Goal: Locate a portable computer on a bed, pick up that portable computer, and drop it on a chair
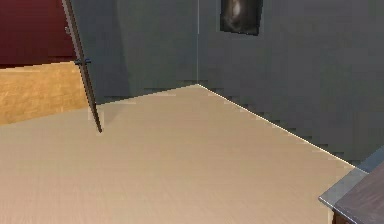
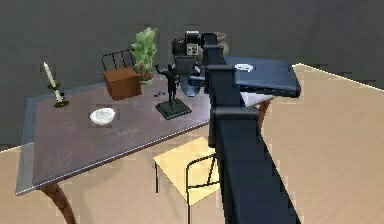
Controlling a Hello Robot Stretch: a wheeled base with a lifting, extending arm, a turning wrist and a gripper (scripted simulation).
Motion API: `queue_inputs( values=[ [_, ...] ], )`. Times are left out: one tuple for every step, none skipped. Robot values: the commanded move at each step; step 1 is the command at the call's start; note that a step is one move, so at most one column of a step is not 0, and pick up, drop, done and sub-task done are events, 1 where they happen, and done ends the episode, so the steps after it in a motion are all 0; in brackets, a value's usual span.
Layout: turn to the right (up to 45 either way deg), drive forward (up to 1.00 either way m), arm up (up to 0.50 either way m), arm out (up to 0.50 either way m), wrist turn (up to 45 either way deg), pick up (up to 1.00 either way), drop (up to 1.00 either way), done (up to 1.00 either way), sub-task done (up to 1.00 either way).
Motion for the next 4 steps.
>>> queue_inputs(
  values=[
    [0.0, 0.0, -0.38, 0.0, 0.0, 0.0, 0.0, 0.0, 0.0],
    [0.0, 0.0, -0.5, 0.0, 0.0, 0.0, 0.0, 0.0, 0.0],
    [0.0, 0.0, 0.0, 0.0, 0.0, 0.0, 1.0, 0.0, 0.0],
    [0.0, 0.0, 0.0, -0.1, 0.0, 0.0, 0.0, 0.0, 0.0]
  ],
)
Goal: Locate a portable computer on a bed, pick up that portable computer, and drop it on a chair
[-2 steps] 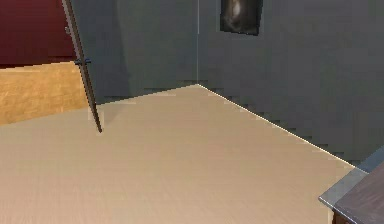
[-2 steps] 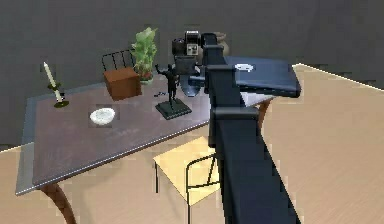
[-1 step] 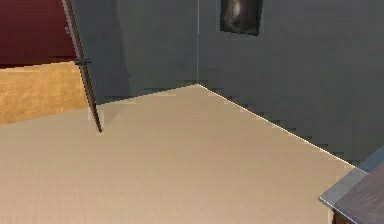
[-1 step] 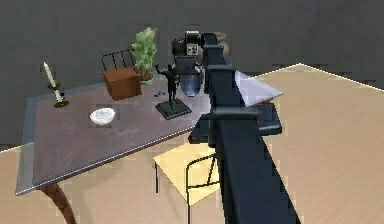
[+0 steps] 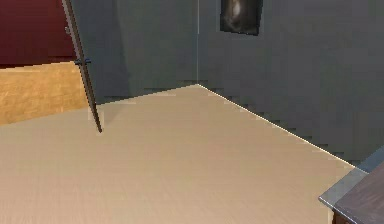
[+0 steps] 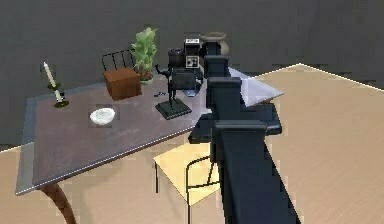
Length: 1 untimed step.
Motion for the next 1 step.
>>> queue_inputs(
  values=[
    [0.0, 0.0, 0.0, 0.0, -45.0, 0.0, 0.0, 0.0, 0.0]
  ],
)
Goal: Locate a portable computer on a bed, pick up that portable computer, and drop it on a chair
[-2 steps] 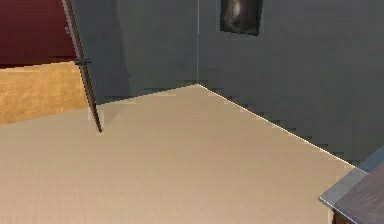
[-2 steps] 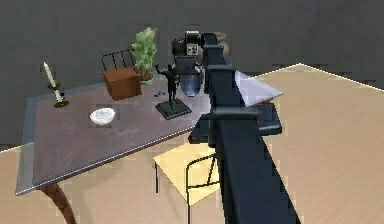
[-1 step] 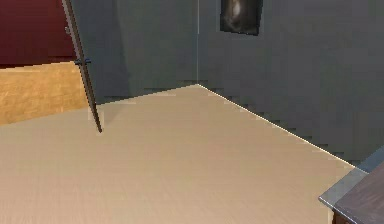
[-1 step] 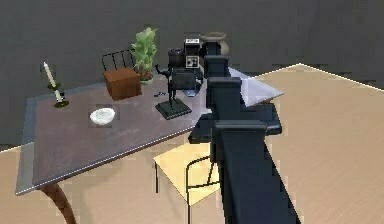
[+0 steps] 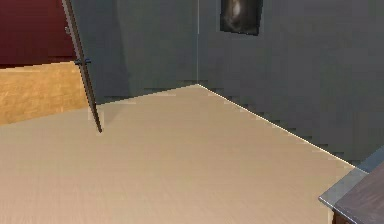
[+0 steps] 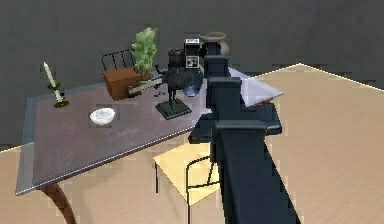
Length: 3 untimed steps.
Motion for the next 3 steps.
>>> queue_inputs(
  values=[
    [0.0, 0.0, 0.0, 0.0, -45.0, 0.0, 0.0, 0.0, 0.0],
    [0.0, 0.0, 0.0, 0.0, -42.0, 0.0, 0.0, 0.0, 0.0],
    [0.0, 0.0, 0.0, -0.38, 0.0, 0.0, 0.0, 0.0, 0.0]
  ],
)
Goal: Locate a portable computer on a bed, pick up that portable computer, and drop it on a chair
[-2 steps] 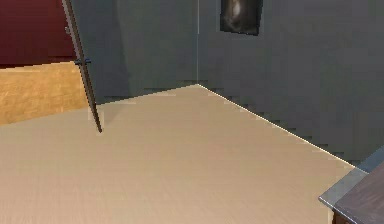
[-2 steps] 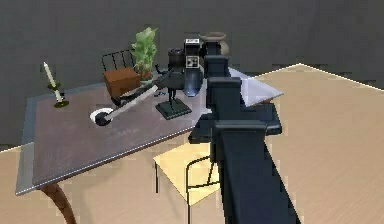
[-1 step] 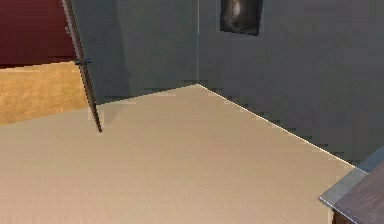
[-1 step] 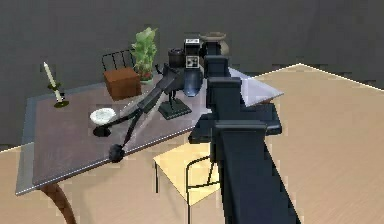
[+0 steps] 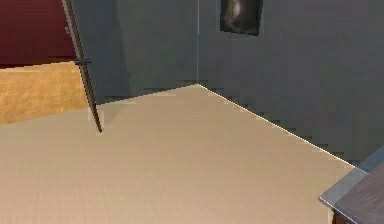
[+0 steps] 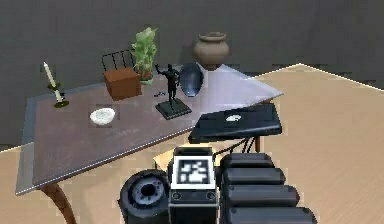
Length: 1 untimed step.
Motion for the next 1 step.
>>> queue_inputs(
  values=[
    [12.0, 0.0, 0.0, 0.0, 0.0, 0.0, 0.0, 0.0, 0.0]
  ],
)
